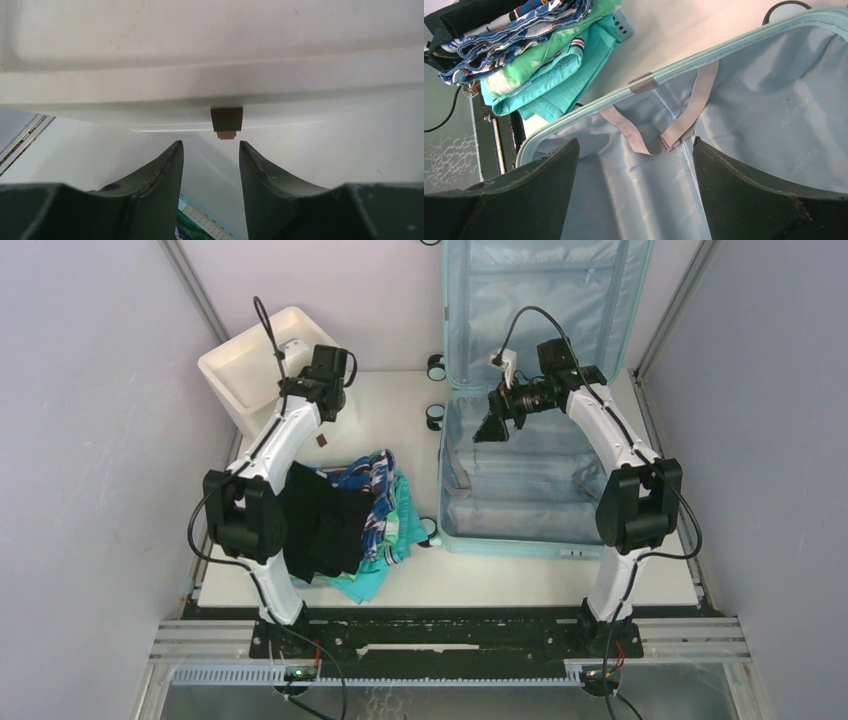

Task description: Open, take out, and arrange the luggage

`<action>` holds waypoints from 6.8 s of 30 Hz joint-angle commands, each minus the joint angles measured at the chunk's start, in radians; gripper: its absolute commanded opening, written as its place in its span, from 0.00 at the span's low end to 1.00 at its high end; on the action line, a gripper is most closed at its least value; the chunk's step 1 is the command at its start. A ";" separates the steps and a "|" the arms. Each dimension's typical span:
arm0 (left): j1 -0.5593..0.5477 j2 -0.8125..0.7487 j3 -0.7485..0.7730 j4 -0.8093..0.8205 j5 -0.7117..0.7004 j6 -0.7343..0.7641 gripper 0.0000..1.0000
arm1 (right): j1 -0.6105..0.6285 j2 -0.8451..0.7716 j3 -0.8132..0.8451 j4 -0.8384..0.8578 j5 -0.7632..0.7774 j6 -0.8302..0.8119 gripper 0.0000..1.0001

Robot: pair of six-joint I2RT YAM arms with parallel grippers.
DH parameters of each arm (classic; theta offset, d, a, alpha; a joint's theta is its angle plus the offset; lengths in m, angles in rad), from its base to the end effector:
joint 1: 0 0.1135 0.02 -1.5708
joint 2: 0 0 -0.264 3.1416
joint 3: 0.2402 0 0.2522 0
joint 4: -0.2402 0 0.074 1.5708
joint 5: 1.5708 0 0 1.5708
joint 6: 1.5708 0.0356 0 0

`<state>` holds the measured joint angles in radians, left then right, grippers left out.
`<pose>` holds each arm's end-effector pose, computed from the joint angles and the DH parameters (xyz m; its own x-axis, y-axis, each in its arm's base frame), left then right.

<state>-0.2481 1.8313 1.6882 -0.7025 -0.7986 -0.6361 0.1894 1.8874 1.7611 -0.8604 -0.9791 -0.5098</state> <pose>0.3984 -0.0746 0.3191 -0.4117 -0.3233 -0.8520 -0.6637 0.7471 0.0372 0.3917 0.1052 0.3147 -0.4445 -0.3624 -0.8192 -0.8838 0.3263 0.3352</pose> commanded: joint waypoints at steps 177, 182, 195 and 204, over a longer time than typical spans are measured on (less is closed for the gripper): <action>-0.096 -0.206 0.081 0.075 0.887 0.241 0.64 | -0.073 0.127 0.145 -0.166 0.070 -0.281 0.92; -0.087 -0.211 0.075 0.076 0.891 0.257 0.63 | -0.073 0.127 0.144 -0.167 0.072 -0.280 0.93; -0.077 -0.207 0.060 0.076 0.901 0.263 0.63 | -0.070 0.125 0.143 -0.166 0.071 -0.277 0.92; -0.074 -0.212 0.044 0.080 0.904 0.272 0.63 | -0.068 0.125 0.144 -0.167 0.071 -0.279 0.92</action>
<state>-0.3302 1.6531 1.7481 -0.6556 0.0856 -0.3908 0.1139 2.0346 1.8881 -1.0264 -0.8989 -0.7731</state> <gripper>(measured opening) 0.627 0.924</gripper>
